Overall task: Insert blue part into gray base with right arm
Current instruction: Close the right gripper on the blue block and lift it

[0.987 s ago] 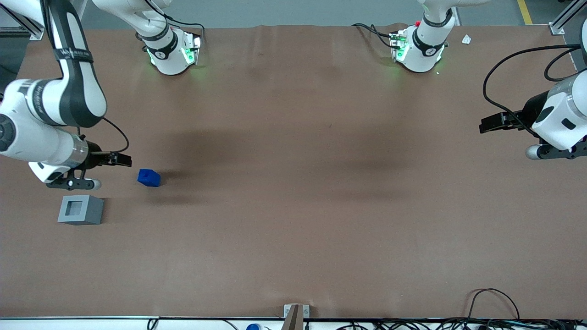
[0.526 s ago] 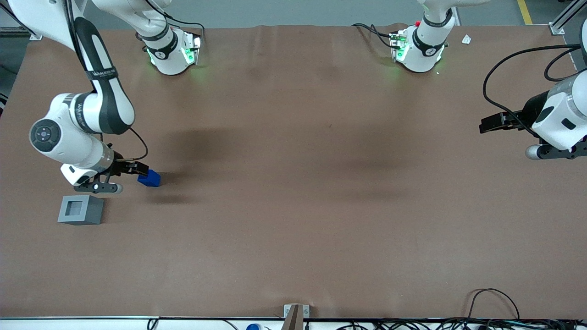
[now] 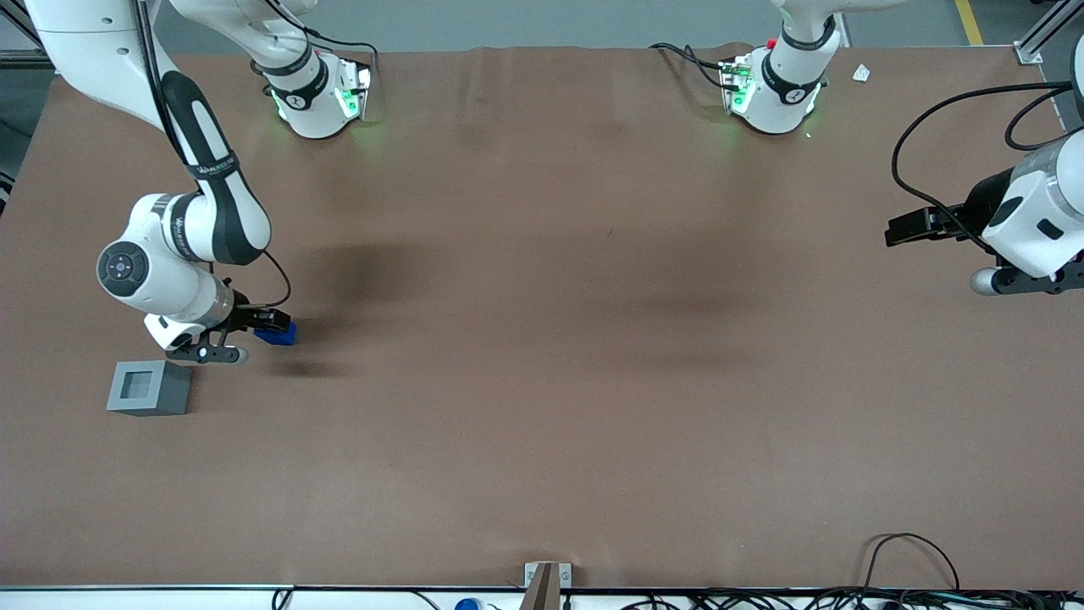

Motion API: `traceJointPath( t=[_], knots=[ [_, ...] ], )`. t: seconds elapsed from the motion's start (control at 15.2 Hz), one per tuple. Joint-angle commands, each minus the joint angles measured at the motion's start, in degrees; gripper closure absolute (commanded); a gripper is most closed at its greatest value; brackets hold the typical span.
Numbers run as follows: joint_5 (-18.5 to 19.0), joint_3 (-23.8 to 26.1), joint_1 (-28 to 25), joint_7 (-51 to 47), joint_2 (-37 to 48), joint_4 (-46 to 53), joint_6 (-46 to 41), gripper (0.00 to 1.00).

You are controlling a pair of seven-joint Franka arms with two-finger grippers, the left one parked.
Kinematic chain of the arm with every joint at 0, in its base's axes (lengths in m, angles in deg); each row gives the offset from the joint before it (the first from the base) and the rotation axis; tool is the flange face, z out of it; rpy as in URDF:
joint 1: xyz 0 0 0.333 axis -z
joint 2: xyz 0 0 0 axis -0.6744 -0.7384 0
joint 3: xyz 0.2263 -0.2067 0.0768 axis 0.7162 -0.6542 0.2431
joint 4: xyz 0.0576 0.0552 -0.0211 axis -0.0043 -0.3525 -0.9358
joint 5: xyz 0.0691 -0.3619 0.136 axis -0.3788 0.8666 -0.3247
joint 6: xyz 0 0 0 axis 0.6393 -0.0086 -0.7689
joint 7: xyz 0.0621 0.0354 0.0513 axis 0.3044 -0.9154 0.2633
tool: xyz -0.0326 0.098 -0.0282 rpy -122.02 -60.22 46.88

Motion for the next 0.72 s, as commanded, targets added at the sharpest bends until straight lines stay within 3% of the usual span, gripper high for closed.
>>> traceJointPath(
  t=[0.0,0.2,0.33,0.46,0.66],
  knots=[
    [-1.2,0.0,-0.3,-0.2,0.3,-1.6,0.9,0.44],
    [-1.2,-0.1,-0.2,0.1,0.5,-1.3,0.4,0.76],
    [-1.2,-0.1,0.1,0.2,0.7,-0.8,0.1,0.88],
    [-1.1,-0.2,0.2,0.3,1.9,2.1,-2.5,0.91],
    [-1.1,-0.5,1.4,0.3,2.9,12.6,-16.6,0.92]
  ],
)
